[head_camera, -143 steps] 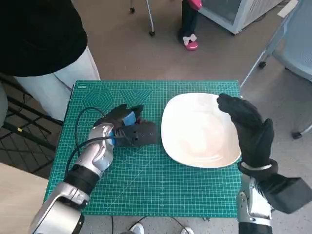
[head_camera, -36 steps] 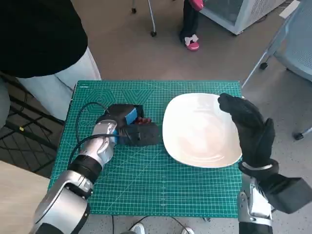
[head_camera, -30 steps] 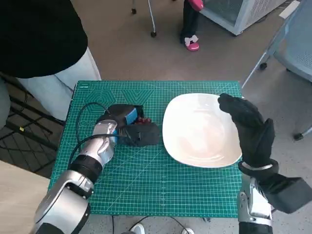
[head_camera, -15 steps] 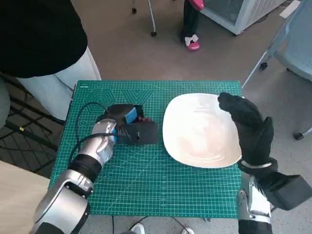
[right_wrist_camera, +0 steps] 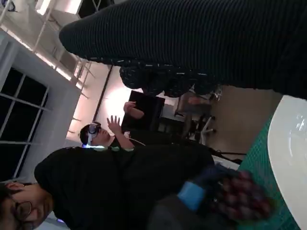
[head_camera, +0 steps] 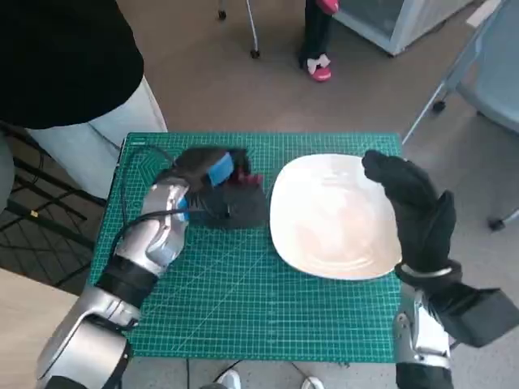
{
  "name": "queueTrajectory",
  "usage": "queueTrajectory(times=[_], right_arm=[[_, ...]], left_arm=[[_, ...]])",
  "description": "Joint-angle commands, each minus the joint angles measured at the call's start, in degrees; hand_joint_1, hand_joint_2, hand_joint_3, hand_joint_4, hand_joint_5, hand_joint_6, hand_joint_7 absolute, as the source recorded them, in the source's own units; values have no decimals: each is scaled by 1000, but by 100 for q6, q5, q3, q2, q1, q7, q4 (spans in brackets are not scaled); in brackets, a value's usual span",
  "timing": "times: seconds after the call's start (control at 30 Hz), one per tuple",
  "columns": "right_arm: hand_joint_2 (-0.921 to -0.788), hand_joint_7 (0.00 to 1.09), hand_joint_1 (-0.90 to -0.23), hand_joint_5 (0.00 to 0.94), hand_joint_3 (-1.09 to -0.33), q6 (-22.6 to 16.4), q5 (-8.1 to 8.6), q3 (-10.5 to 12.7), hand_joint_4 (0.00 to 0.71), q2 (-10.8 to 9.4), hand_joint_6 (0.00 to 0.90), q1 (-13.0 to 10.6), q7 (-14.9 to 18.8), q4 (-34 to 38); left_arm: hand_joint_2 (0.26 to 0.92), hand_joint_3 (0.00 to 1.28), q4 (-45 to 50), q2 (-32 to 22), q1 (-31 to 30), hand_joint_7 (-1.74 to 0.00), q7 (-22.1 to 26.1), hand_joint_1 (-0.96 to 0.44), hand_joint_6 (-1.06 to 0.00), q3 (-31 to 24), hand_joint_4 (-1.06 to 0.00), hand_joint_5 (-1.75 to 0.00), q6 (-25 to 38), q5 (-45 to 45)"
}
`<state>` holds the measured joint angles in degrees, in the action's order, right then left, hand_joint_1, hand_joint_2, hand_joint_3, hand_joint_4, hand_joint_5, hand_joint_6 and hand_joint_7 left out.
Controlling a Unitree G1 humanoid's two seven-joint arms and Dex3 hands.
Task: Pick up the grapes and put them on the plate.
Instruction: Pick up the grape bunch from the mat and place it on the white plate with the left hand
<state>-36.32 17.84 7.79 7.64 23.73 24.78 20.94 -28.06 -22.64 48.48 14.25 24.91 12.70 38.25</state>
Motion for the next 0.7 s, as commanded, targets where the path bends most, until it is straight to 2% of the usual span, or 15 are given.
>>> queueTrajectory(times=[0.03,0.2,0.47,0.57,0.7], right_arm=[[-921,436,-638,1,-857,-9,26,16,400,-15,3,-34,78,130],[-921,436,-638,1,-856,-32,45,21,400,-11,3,-33,111,135],[-921,437,-635,1,-856,-60,44,39,401,-8,3,-42,124,135],[-921,437,-632,1,-856,-66,42,43,402,-7,4,-48,125,131],[-921,438,-629,2,-856,-73,40,50,402,-4,5,-50,129,136]], left_arm=[[920,111,1028,-234,-339,-1084,109,1,-591,-196,-643,-1320,169,102],[921,107,1528,-308,-507,-1146,61,2,-575,-318,-658,-1258,192,121],[921,114,1695,-315,-518,-1232,68,2,-556,-326,-652,-1197,192,245],[921,114,1734,-305,-489,-1204,145,2,-558,-316,-653,-1222,188,280],[921,105,1804,-271,-416,-1075,248,2,-605,-313,-643,-1312,141,264]])
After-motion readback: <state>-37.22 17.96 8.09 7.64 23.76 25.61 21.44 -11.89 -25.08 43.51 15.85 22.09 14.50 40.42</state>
